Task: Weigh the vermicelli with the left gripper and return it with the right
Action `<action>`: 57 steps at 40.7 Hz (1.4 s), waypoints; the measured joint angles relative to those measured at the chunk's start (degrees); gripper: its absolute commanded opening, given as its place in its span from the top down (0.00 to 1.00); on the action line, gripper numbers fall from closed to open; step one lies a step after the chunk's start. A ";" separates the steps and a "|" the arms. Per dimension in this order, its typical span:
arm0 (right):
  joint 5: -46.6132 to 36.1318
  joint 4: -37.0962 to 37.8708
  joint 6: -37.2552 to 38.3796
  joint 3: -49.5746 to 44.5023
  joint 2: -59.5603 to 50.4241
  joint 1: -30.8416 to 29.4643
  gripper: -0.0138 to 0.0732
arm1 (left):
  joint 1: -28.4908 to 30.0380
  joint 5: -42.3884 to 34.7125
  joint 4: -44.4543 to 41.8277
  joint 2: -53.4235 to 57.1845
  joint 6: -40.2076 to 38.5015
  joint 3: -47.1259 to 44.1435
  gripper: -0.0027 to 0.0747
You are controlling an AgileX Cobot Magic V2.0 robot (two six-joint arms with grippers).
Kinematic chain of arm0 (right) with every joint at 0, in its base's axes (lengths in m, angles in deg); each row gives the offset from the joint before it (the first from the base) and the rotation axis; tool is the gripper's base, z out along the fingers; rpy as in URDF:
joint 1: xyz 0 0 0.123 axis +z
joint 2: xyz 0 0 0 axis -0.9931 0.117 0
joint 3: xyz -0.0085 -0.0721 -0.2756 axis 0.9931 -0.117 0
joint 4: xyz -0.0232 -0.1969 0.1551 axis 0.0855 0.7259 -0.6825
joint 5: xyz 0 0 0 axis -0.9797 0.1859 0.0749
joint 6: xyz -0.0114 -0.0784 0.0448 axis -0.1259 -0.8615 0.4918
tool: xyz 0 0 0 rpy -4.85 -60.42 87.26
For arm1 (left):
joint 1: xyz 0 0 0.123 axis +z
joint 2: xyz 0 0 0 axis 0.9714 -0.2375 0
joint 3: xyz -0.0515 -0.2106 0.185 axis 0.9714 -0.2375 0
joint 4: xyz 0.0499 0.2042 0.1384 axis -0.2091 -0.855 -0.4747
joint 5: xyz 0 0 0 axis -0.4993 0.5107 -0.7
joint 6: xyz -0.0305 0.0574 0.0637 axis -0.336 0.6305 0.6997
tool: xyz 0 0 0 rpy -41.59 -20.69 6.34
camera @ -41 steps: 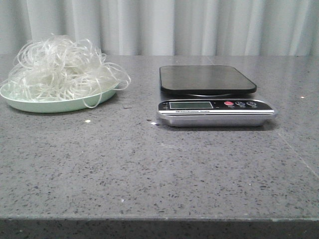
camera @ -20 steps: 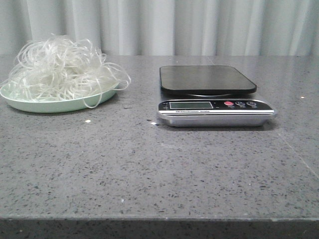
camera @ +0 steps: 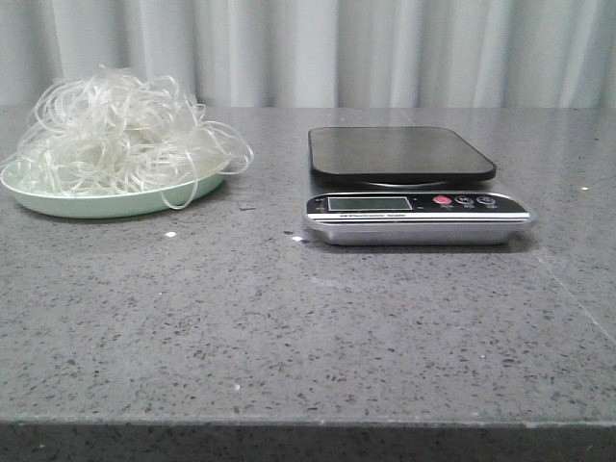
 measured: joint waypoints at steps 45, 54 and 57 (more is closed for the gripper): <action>0.00 -2.39 0.00 0.00 -0.14 -2.67 0.67 | 0.00 0.00 0.00 0.00 0.00 0.00 0.79; 0.00 -2.39 0.00 0.00 -0.14 -3.23 0.67 | 0.00 0.00 0.00 0.00 0.00 0.00 0.79; 0.00 -2.39 0.00 0.00 -0.14 -3.23 0.67 | 0.00 0.00 0.00 0.00 0.00 0.00 0.79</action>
